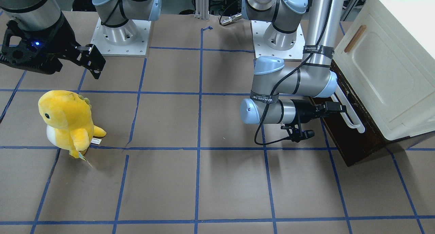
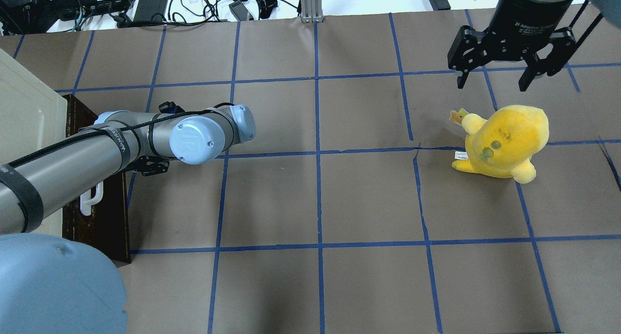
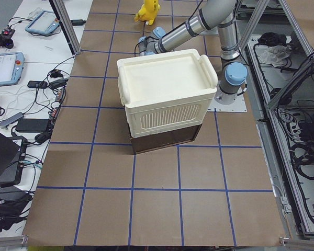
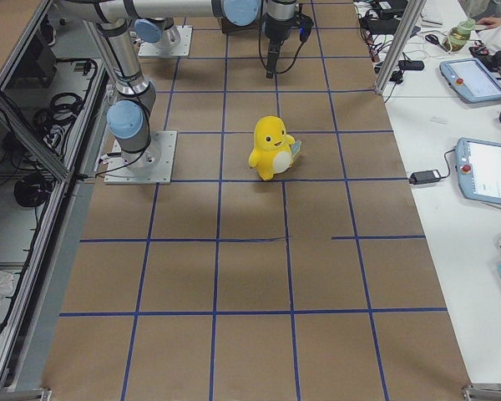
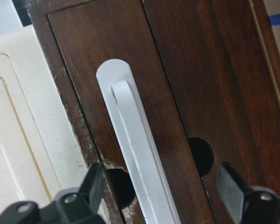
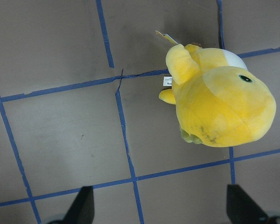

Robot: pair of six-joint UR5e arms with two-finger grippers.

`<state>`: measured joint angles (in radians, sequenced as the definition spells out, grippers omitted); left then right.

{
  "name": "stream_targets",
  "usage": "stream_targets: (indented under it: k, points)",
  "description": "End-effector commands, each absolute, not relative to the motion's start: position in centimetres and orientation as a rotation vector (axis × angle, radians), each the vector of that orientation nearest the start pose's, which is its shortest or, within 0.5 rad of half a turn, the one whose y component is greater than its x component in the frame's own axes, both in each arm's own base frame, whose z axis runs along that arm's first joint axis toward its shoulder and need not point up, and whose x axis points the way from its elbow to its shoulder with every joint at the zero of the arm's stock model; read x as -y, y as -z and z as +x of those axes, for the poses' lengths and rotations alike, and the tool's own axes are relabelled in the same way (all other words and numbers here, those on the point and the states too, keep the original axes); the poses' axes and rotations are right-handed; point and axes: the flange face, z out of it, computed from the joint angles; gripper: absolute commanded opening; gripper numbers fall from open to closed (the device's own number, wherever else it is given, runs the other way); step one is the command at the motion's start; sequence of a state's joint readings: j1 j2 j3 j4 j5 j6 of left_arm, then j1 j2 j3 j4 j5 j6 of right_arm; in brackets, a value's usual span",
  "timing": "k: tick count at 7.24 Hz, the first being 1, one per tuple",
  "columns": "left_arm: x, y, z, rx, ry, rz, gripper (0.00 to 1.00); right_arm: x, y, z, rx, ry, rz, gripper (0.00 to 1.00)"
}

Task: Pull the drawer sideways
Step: 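Align and close the left gripper on the white drawer handle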

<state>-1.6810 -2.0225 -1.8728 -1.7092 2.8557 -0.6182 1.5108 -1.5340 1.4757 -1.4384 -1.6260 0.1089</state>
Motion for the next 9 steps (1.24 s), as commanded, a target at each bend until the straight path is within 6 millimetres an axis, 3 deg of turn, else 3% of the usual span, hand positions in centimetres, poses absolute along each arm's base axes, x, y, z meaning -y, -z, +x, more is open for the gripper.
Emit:
stream_targets:
  k: [1,3,6,9]
  points:
    - [50.52,-18.26,-8.28,-1.745,-0.325,0.155,0.76,50.60,-50.35,9.77,-3.185,-0.116,0.266,1.00]
    - [50.59,-18.14,-7.50,-1.747,-0.301,0.098,0.75,50.60,-50.35,9.77,-3.185,-0.116,0.266,1.00]
    - [50.52,-18.07,-7.42,-1.747,-0.297,0.087,0.34,50.60,-50.35,9.77,-3.185,-0.116,0.266,1.00]
    - [50.39,-18.12,-7.41,-1.748,-0.297,0.085,0.22,50.59,-50.34,9.77,-3.185,-0.118,0.266,1.00]
